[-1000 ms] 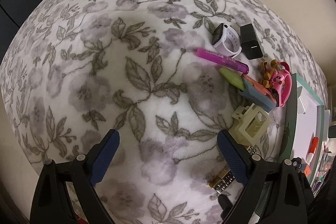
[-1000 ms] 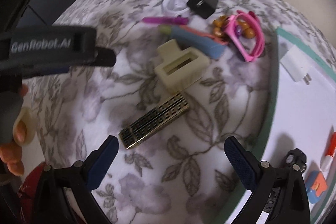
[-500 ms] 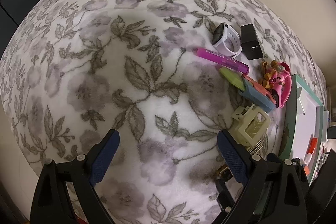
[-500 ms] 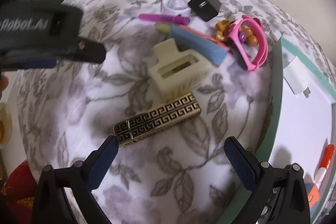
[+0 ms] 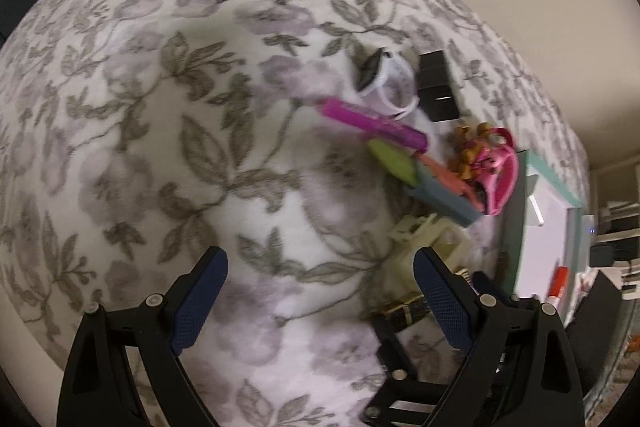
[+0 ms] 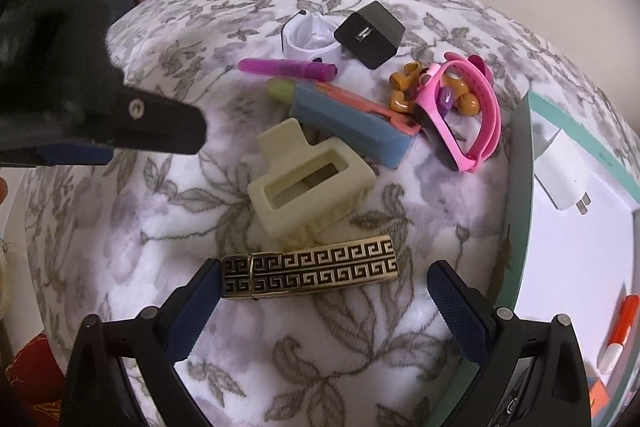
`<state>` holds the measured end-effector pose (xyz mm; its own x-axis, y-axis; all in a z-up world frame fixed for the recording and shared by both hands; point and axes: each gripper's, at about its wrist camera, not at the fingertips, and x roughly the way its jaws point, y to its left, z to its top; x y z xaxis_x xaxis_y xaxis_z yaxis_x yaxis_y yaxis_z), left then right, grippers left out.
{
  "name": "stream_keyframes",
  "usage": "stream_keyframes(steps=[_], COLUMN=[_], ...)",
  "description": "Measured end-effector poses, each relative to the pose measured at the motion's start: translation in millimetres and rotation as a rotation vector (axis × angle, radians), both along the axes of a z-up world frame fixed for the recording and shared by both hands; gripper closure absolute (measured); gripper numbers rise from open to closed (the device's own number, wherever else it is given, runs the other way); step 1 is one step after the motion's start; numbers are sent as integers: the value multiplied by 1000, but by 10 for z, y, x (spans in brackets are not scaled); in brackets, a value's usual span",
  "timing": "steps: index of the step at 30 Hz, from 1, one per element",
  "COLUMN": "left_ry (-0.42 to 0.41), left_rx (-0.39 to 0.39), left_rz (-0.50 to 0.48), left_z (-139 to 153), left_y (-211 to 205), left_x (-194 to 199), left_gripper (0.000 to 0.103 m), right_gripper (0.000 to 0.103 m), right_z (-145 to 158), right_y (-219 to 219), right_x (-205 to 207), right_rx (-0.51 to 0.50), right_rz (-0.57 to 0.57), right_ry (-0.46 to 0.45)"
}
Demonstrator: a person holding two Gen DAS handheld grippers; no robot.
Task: Organize rigid objects
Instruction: 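Grasp the cream claw clip with the left tool while the right tool grasps the gold-patterned barrette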
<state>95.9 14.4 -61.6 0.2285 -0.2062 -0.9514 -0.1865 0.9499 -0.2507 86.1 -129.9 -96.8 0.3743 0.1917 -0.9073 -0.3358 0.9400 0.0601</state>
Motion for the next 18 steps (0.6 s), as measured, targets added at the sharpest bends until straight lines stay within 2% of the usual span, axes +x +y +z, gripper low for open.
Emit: stream_keyframes(steps=[9,14,18], left_ry=[-25,-22,-25], left_rx=[-48,-39,-38], left_rz=[-45,-71,-98], left_z=[-48,-122,-173], left_y=[-202,-282,-381], left_x=[142,176,215], left_gripper=[9,10,22], right_gripper=[19,19,19], right_z=[-6,-17,-10], right_y=[-145,-167,-150], right_x=[174,210,164], right_rx=[14,9,9], right_rz=[-27,-13,-6], right_ry=[-5,-5,-5])
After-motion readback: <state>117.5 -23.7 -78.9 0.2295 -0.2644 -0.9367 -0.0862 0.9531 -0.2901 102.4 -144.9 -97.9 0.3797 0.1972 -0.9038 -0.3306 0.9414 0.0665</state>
